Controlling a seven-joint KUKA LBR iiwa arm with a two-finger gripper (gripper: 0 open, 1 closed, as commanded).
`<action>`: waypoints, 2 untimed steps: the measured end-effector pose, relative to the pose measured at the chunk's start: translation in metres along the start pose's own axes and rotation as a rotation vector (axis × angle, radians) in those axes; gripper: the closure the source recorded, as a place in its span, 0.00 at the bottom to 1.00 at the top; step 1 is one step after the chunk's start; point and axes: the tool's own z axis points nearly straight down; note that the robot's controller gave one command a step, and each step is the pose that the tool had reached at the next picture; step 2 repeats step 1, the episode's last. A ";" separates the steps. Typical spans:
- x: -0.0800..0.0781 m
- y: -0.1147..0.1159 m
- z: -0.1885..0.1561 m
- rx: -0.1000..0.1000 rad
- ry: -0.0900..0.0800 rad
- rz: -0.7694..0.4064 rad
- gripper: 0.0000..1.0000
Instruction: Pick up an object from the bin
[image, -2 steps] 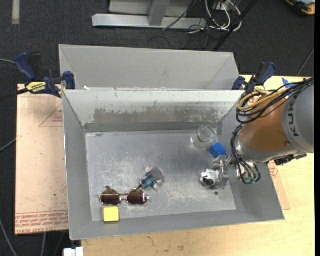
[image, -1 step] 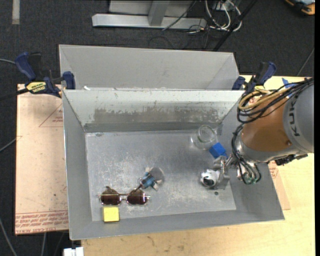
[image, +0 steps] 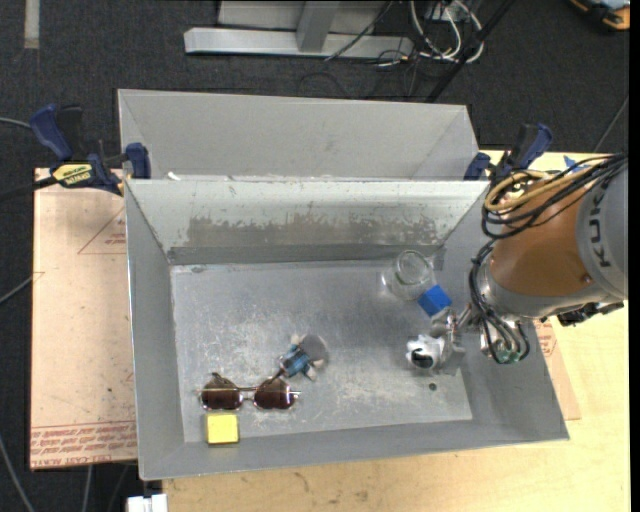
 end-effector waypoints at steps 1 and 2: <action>-0.002 0.000 -0.020 0.001 -0.008 -0.001 1.00; -0.002 0.000 -0.020 0.001 -0.008 -0.001 1.00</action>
Offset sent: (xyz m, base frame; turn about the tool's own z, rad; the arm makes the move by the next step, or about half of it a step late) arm 0.0002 0.0000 0.0188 0.0000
